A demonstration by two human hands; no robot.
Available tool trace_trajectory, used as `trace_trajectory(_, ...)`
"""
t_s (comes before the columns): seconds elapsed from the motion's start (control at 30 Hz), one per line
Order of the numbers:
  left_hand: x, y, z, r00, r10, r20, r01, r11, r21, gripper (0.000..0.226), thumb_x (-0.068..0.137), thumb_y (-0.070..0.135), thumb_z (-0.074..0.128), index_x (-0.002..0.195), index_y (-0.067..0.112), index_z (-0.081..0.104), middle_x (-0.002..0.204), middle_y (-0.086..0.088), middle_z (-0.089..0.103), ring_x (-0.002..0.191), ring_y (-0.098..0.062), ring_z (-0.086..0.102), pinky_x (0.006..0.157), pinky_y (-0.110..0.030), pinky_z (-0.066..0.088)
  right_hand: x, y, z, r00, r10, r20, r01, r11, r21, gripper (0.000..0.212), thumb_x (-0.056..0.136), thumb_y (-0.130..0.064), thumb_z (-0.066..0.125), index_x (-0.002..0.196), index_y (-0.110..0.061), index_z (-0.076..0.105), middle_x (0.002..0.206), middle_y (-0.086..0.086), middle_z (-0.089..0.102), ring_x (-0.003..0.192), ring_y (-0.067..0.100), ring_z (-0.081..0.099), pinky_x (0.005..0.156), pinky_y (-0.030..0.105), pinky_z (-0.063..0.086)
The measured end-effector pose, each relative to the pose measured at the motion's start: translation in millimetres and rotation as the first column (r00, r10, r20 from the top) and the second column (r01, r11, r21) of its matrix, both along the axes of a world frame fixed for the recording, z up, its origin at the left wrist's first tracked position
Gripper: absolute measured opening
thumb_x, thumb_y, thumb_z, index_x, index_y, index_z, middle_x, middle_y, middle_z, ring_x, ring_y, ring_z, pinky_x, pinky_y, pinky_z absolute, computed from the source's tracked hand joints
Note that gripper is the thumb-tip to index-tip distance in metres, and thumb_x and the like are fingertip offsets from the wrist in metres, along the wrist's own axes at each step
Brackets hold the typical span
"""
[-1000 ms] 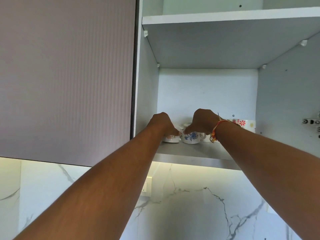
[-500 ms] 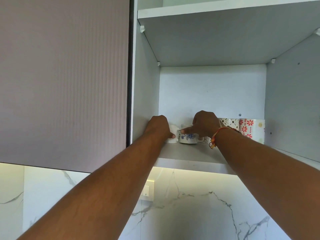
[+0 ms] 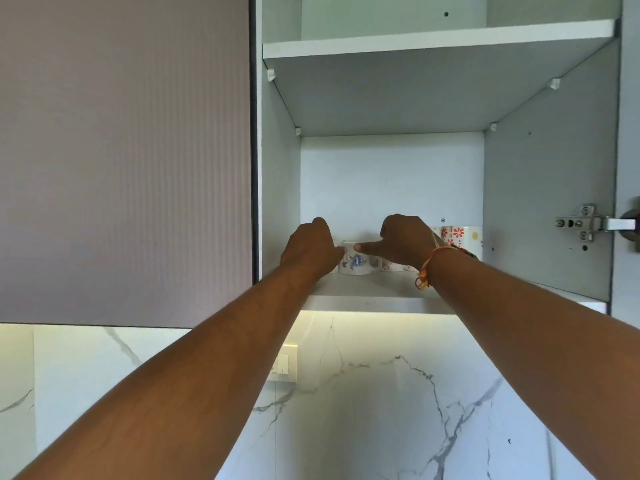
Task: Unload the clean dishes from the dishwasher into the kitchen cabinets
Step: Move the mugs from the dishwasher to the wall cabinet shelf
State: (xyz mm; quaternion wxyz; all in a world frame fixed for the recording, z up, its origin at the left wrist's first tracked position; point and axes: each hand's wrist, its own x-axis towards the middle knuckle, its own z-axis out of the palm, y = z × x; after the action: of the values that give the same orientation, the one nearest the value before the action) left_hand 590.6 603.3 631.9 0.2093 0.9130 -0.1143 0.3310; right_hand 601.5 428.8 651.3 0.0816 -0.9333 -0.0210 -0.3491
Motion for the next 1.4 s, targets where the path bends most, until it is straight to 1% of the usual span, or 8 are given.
trace_trajectory(0.13, -39, -11, -18, 0.977, -0.032, 0.209, 0.025, 0.999, 0.035, 0.042, 0.092, 0.046, 0.059, 0.118, 0.014, 0.051, 0.115, -0.006, 0.061, 0.104, -0.027, 0.061, 0.086, -0.04, 0.052, -49, -1, -13, 0.996, -0.038, 0.085, 0.037, 0.999, 0.004, 0.064, 0.085, -0.067, 0.059, 0.116, -0.012, 0.06, 0.115, 0.011, 0.066, 0.106, 0.03, 0.062, 0.077, 0.032, 0.044)
trace_trajectory(0.27, -85, -24, -46, 0.895, -0.067, 0.442, 0.042, 0.997, 0.065, 0.032, 0.093, 0.042, 0.055, 0.112, 0.016, 0.057, 0.107, -0.003, 0.064, 0.099, -0.025, 0.061, 0.083, -0.043, 0.053, -106, 0, -39, 0.965, -0.101, 0.244, 0.102, 0.995, 0.006, 0.055, 0.092, -0.063, 0.05, 0.119, -0.014, 0.056, 0.114, 0.009, 0.06, 0.104, 0.031, 0.061, 0.07, 0.032, 0.039)
trace_trajectory(0.37, -109, -36, -77, 0.866, -0.133, 0.483, 0.119, 0.991, 0.059, 0.029, 0.09, 0.037, 0.056, 0.109, 0.016, 0.059, 0.105, -0.003, 0.063, 0.097, -0.026, 0.06, 0.077, -0.042, 0.053, -144, -4, -65, 0.919, -0.133, 0.371, 0.137, 0.99, 0.015, 0.051, 0.095, -0.057, 0.046, 0.118, -0.013, 0.057, 0.113, 0.01, 0.061, 0.102, 0.032, 0.06, 0.068, 0.033, 0.042)
trace_trajectory(0.5, -141, -58, -132, 0.858, -0.189, 0.477, 0.187, 0.981, 0.053, 0.036, 0.086, 0.033, 0.063, 0.113, 0.01, 0.058, 0.11, -0.009, 0.062, 0.1, -0.03, 0.059, 0.075, -0.04, 0.054, -198, -24, -117, 0.897, -0.204, 0.392, 0.209, 0.978, 0.031, 0.051, 0.095, -0.055, 0.045, 0.118, -0.011, 0.058, 0.11, 0.011, 0.061, 0.099, 0.034, 0.06, 0.071, 0.039, 0.051)
trace_trajectory(0.73, -222, -113, -233, 0.866, -0.368, 0.338, 0.307, 0.926, 0.221, 0.052, 0.088, 0.037, 0.062, 0.129, 0.007, 0.052, 0.132, -0.01, 0.056, 0.118, -0.028, 0.054, 0.089, -0.039, 0.051, -309, -77, -222, 0.905, -0.356, 0.232, 0.377, 0.925, -0.053, 0.059, 0.094, -0.059, 0.043, 0.125, -0.011, 0.057, 0.113, 0.01, 0.063, 0.091, 0.033, 0.061, 0.066, 0.038, 0.051)
trace_trajectory(0.83, -267, -142, -272, 0.877, -0.413, 0.244, 0.363, 0.904, 0.224, 0.056, 0.087, 0.038, 0.063, 0.132, 0.007, 0.05, 0.138, -0.01, 0.053, 0.123, -0.028, 0.051, 0.093, -0.039, 0.05, -361, -99, -261, 0.896, -0.425, 0.127, 0.436, 0.897, -0.077, 0.061, 0.093, -0.06, 0.043, 0.126, -0.012, 0.056, 0.116, 0.011, 0.062, 0.094, 0.033, 0.061, 0.066, 0.038, 0.048)
trace_trajectory(1.03, -388, -191, -344, 0.871, -0.491, 0.022, 0.478, 0.857, 0.195, 0.055, 0.086, 0.037, 0.064, 0.13, 0.007, 0.049, 0.141, -0.011, 0.048, 0.128, -0.03, 0.046, 0.095, -0.042, 0.047, -495, -139, -332, 0.831, -0.533, -0.156, 0.533, 0.845, -0.045, 0.063, 0.094, -0.062, 0.042, 0.135, -0.014, 0.049, 0.132, 0.012, 0.055, 0.117, 0.034, 0.054, 0.088, 0.043, 0.049)
trace_trajectory(1.4, -602, -248, -450, 0.676, -0.637, -0.371, 0.729, 0.653, 0.207, 0.054, 0.092, 0.041, 0.053, 0.133, 0.009, 0.042, 0.144, -0.01, 0.039, 0.13, -0.03, 0.038, 0.102, -0.044, 0.041, -743, -195, -443, 0.608, -0.648, -0.459, 0.747, 0.663, 0.053, 0.063, 0.092, -0.065, 0.044, 0.129, -0.015, 0.049, 0.127, 0.014, 0.054, 0.119, 0.036, 0.052, 0.091, 0.048, 0.048)
